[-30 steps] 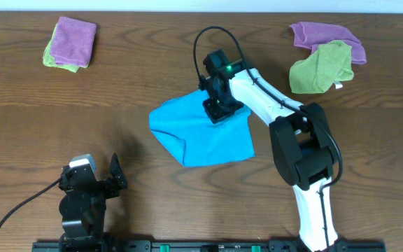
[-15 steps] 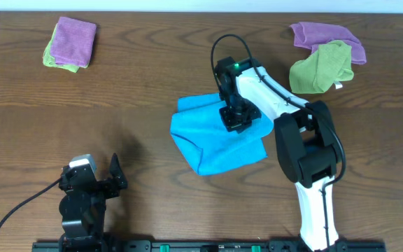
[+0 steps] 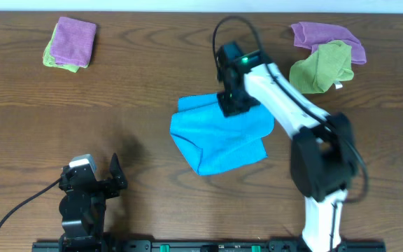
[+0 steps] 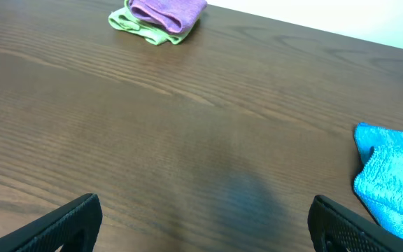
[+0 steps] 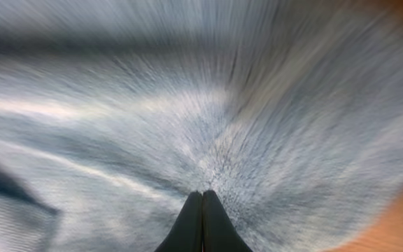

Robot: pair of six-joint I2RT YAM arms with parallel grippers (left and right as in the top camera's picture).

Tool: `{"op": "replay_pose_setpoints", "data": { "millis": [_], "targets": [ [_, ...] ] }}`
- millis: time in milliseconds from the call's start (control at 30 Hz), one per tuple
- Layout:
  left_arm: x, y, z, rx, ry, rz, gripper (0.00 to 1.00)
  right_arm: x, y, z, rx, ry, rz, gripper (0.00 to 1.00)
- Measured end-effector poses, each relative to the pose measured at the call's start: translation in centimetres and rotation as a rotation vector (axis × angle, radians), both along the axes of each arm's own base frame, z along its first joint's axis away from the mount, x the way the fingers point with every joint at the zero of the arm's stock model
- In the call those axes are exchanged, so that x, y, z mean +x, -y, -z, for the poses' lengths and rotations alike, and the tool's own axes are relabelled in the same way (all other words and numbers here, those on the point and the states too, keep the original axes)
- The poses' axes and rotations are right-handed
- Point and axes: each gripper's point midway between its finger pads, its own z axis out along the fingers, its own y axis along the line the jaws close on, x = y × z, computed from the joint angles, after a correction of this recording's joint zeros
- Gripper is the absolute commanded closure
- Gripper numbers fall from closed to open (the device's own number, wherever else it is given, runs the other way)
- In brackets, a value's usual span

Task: Fold the cloth
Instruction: 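Release the blue cloth and retract the right gripper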

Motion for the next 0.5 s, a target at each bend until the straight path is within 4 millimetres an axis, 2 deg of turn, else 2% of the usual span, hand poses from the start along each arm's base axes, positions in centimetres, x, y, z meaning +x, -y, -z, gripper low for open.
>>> {"op": "replay_pose_setpoints", "data": {
  "millis": [133,267,400,500],
  "targets": [
    [0.0,0.0,0.0,0.000,0.000,0.000,0.05,0.5,0.5,-6.2,0.027,0.153,0.004,0.98],
    [0.0,0.0,0.0,0.000,0.000,0.000,0.05,-0.3,1.8,-10.3,0.028,0.256,0.017,0.99],
    [0.0,0.0,0.0,0.000,0.001,0.000,0.05,-3.2,3.3,-10.8,0.035,0.305,0.025,0.98],
    [0.0,0.0,0.0,0.000,0.000,0.000,0.05,-7.0,4.9,-10.1,0.054,0.304,0.051,0.98]
  ]
}}
